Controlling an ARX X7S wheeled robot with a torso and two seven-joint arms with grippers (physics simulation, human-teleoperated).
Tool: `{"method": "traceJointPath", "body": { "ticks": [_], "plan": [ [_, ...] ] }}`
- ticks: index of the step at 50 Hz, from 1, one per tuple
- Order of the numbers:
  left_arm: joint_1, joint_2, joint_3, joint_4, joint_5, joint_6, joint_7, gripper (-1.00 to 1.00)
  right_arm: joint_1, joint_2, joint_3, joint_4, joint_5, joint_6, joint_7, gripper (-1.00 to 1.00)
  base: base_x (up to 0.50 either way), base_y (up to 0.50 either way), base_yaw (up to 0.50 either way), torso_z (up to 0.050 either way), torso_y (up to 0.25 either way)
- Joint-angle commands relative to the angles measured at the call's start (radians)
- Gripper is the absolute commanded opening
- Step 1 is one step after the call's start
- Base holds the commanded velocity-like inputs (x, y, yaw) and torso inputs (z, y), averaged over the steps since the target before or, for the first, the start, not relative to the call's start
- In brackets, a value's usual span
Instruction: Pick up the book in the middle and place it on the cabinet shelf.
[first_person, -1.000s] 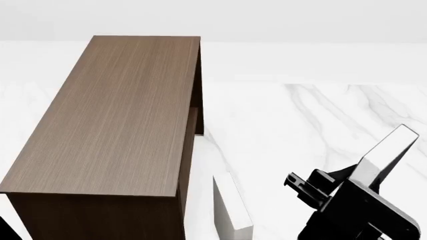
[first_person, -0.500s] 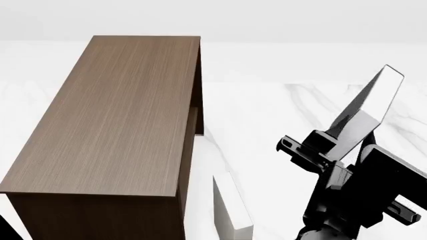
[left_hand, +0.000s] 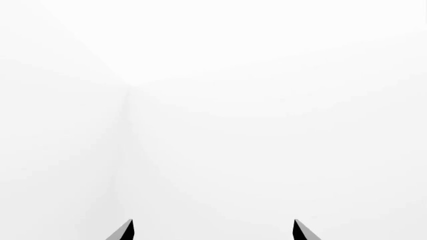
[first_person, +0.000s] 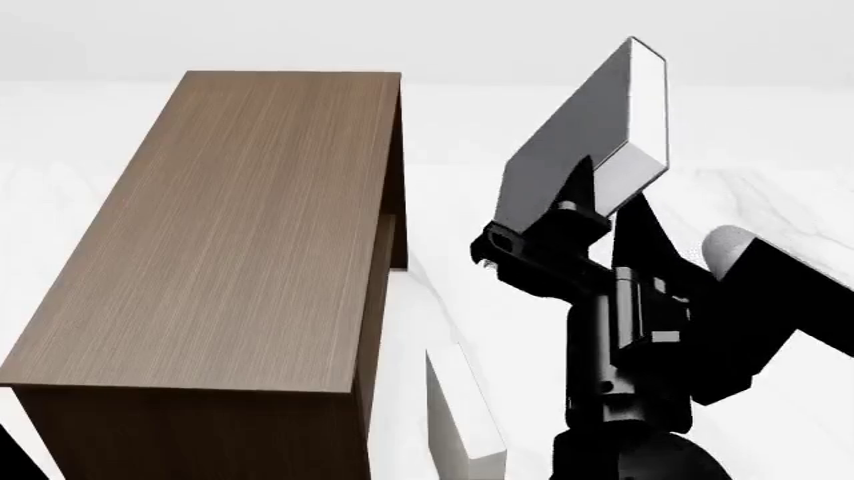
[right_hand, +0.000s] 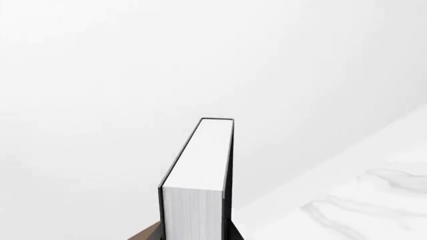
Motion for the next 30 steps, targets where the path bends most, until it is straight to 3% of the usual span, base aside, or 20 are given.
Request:
{"method": "traceJointPath", "body": {
  "ticks": [1, 22, 30],
  "plan": [
    [-0.003, 0.015, -0.018, -0.009, 0.013, 0.017, 0.02, 1.0, 0.093, -0.02, 0.001, -0.13, 0.135, 0.092, -0.073, -1.0, 0.0, 0.0, 0.0, 0.0, 0.0],
    [0.004, 0.006, -0.001, -0.014, 0.01, 0.022, 0.02, 1.0, 0.209, -0.123, 0.018, -0.074, 0.747, 0.196, -0.078, -1.0, 0.0, 0.0, 0.0, 0.0, 0.001],
    [0.01, 0.002, 0.009, -0.018, 0.01, 0.029, 0.022, 1.0, 0.23, -0.194, 0.036, -0.028, 0.848, 0.17, -0.134, -1.0, 0.0, 0.0, 0.0, 0.0, 0.001]
  ]
}}
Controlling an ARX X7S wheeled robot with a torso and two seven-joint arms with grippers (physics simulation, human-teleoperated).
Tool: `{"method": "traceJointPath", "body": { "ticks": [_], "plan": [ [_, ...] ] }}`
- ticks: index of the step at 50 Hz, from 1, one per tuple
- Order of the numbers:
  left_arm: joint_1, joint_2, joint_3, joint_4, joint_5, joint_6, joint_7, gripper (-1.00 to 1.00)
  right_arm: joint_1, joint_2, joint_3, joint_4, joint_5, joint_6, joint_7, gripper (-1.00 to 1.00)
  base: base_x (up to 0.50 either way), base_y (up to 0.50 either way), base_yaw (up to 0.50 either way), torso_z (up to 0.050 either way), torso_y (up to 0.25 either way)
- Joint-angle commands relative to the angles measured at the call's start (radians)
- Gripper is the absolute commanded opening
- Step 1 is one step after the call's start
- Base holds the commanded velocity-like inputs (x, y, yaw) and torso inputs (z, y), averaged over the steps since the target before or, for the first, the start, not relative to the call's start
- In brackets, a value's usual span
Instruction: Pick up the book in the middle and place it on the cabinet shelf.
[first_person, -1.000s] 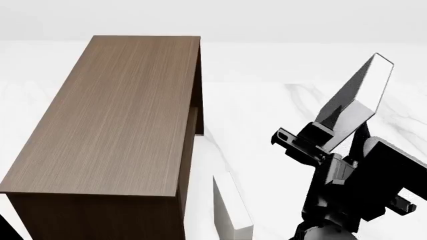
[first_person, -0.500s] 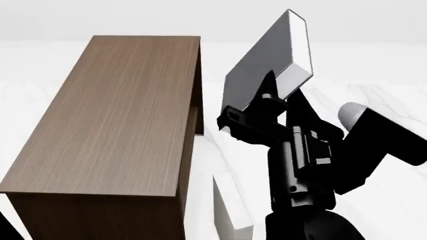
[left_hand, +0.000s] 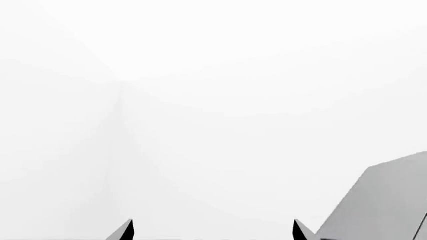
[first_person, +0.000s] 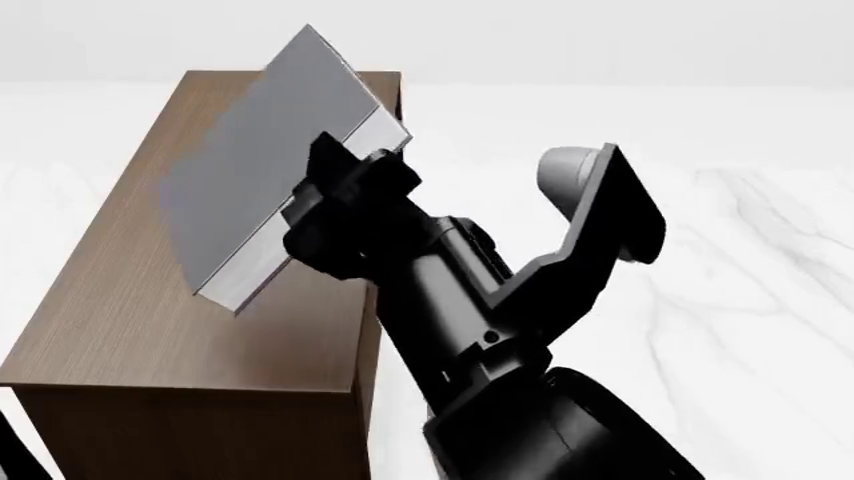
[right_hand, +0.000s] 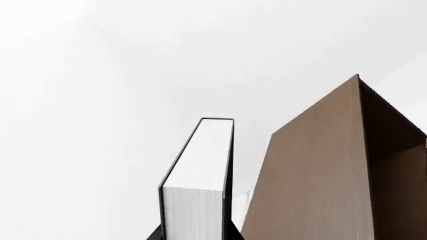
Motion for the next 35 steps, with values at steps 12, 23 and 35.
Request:
{"method": "traceJointPath", "body": {
  "ticks": [12, 23, 35],
  "plan": [
    [0.005, 0.01, -0.001, -0.025, 0.016, 0.037, 0.021, 1.0, 0.073, -0.134, 0.034, 0.1, 0.138, 0.002, -0.186, -1.0, 0.0, 0.0, 0.0, 0.0, 0.002],
    [0.006, 0.006, 0.003, -0.032, 0.012, 0.041, 0.019, 1.0, 0.068, -0.142, 0.01, 0.142, 0.107, -0.005, -0.206, -1.0, 0.0, 0.0, 0.0, 0.0, 0.001],
    [0.006, 0.001, 0.005, -0.032, 0.008, 0.041, 0.016, 1.0, 0.077, -0.148, -0.036, 0.202, 0.065, 0.008, -0.228, -1.0, 0.0, 0.0, 0.0, 0.001, 0.001]
  ]
}}
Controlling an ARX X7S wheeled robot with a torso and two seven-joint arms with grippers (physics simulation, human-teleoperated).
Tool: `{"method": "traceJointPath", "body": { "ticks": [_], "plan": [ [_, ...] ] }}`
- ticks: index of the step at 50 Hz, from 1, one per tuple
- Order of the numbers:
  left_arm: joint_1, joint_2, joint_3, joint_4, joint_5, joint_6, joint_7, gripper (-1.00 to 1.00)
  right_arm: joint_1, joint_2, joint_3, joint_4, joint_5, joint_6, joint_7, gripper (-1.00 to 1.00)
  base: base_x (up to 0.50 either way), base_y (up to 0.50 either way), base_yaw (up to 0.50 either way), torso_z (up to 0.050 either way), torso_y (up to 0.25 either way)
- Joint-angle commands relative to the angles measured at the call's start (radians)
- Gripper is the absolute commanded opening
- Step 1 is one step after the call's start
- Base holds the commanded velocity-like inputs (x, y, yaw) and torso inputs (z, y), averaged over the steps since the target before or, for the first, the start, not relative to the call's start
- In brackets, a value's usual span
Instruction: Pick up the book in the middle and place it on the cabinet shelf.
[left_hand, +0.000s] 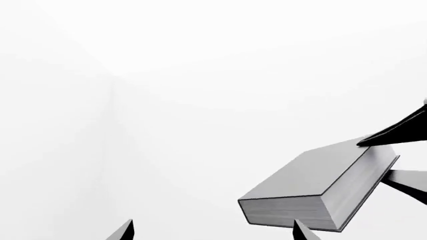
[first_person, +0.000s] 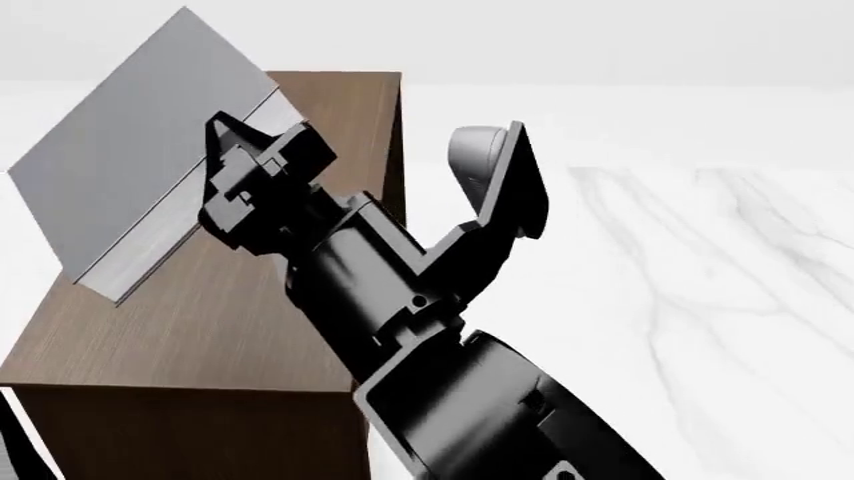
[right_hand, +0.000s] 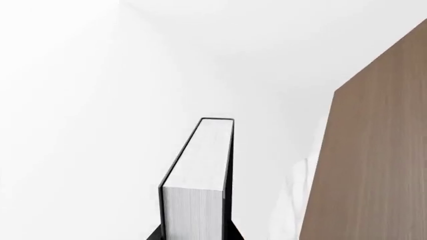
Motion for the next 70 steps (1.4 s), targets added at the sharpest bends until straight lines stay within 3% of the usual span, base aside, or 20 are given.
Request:
{"method": "traceJointPath", "body": {
  "ticks": [1, 70],
  "plan": [
    [-0.003, 0.015, -0.02, -0.018, 0.013, 0.027, 0.017, 1.0, 0.014, -0.031, 0.005, 0.044, -0.059, 0.006, -0.069, -1.0, 0.0, 0.0, 0.0, 0.0, 0.0],
    [-0.008, -0.004, -0.01, -0.033, -0.006, 0.023, -0.001, 1.0, 0.015, -0.042, -0.11, 0.14, -0.118, -0.002, -0.098, -1.0, 0.0, 0.0, 0.0, 0.0, 0.001]
  ]
}}
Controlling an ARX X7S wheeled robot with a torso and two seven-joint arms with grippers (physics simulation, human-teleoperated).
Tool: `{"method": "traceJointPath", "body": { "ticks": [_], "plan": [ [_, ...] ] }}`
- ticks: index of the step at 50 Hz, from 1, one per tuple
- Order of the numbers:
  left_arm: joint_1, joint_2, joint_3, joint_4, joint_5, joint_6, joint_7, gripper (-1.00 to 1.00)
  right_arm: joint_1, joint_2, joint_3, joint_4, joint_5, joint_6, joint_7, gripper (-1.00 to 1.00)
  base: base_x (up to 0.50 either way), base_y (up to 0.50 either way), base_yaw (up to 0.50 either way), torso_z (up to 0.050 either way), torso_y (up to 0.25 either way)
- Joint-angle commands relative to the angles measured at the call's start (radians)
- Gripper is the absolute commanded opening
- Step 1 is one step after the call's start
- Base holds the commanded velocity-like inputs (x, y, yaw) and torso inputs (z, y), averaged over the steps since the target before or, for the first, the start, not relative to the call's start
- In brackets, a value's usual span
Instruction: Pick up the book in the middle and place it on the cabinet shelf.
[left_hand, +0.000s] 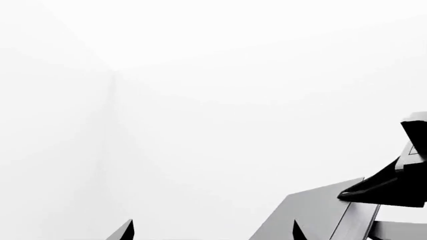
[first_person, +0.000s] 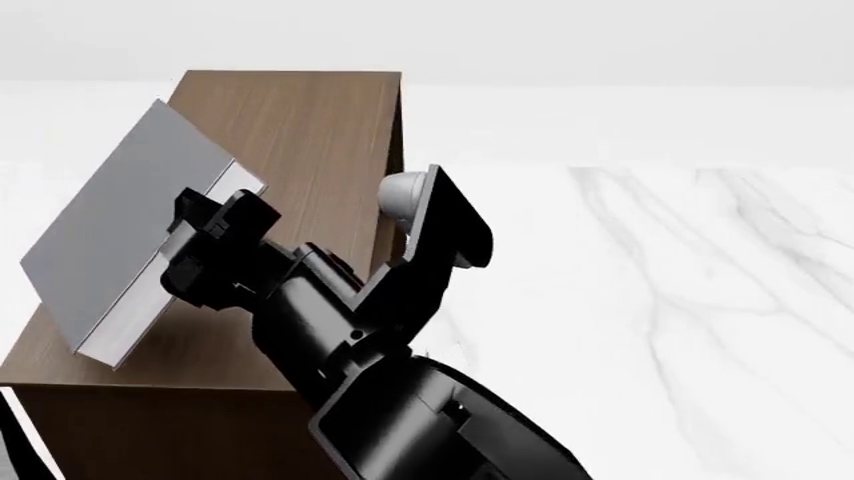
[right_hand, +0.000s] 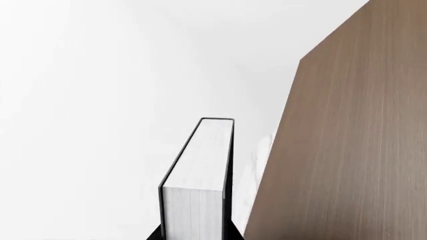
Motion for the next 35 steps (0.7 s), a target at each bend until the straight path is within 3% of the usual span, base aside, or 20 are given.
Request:
{"method": "traceJointPath", "body": {
  "ticks": [1, 35],
  "plan": [
    [-0.005, 0.017, -0.02, -0.017, 0.014, 0.024, 0.018, 1.0, 0.004, -0.019, 0.031, 0.005, -0.037, -0.005, -0.052, -1.0, 0.0, 0.0, 0.0, 0.0, 0.0],
    [-0.006, 0.009, -0.01, -0.02, 0.003, 0.022, 0.013, 1.0, 0.001, -0.008, 0.011, 0.047, -0.045, -0.018, -0.065, -1.0, 0.0, 0.0, 0.0, 0.0, 0.001]
  ]
}}
